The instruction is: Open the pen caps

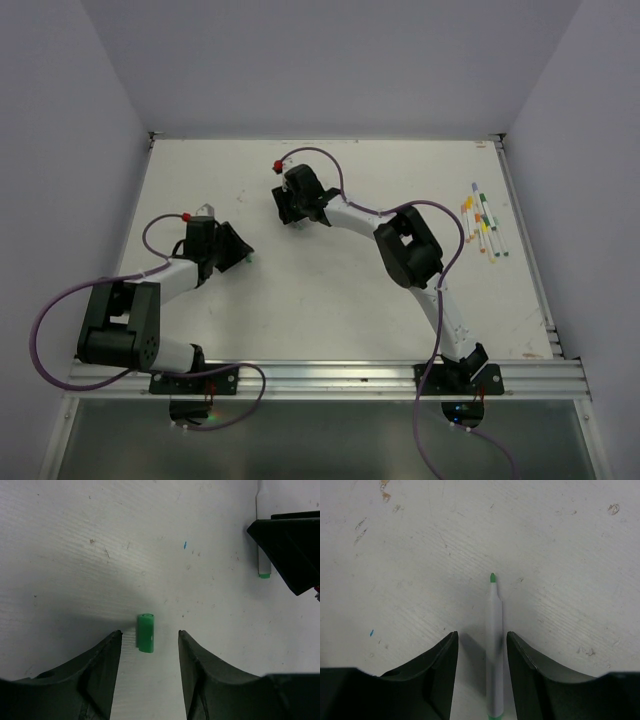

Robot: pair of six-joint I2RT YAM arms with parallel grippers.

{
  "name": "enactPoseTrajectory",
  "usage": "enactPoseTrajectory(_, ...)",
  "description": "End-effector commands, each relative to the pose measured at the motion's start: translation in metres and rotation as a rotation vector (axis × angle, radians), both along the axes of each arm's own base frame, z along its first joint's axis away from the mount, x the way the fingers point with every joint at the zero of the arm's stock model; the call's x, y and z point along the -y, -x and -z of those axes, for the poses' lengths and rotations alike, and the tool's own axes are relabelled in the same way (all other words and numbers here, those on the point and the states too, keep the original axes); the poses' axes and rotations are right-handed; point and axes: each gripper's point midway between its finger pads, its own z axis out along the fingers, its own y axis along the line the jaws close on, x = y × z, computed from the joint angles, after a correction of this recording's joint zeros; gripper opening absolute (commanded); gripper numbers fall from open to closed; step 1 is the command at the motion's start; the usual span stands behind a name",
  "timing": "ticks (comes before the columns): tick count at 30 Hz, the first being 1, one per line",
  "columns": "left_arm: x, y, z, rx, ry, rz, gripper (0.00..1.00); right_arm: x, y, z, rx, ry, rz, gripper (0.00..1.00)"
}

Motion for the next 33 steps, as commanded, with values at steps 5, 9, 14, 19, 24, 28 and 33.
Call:
enactPoseTrajectory(5, -0.003, -0.007, -0.001, 0.004, -0.009, -0.014, 0.6, 0.014, 0.006, -0.008, -0.027, 0.025, 0.001, 0.49)
enactPoseTrajectory(9, -0.003, -0.006, -0.012, 0.034, -0.004, -0.016, 0.62, 0.014, 0.005, -0.033, 0.004, 0.001, 0.008, 0.54)
enactPoseTrajectory(14, -0.01, -0.009, -0.05, 0.119, -0.035, -0.026, 0.65, 0.021, 0.007, -0.068, 0.045, -0.016, 0.027, 0.6)
enactPoseTrajectory(19, -0.007, -0.002, -0.085, 0.186, -0.026, -0.003, 0.67, 0.053, 0.01, -0.096, 0.083, 0.049, 0.115, 0.62)
enactPoseTrajectory(24, 0.008, -0.001, -0.115, 0.258, 0.034, 0.065, 0.68, 0.133, 0.016, -0.112, 0.025, 0.11, 0.316, 0.62)
enactPoseTrajectory(28, 0.021, -0.006, -0.12, 0.259, 0.085, 0.119, 0.67, 0.214, 0.017, -0.115, -0.022, 0.118, 0.479, 0.62)
enactPoseTrajectory(33, 0.041, -0.008, -0.13, 0.331, 0.172, 0.168, 0.68, 0.33, 0.024, -0.104, -0.087, 0.156, 0.699, 0.61)
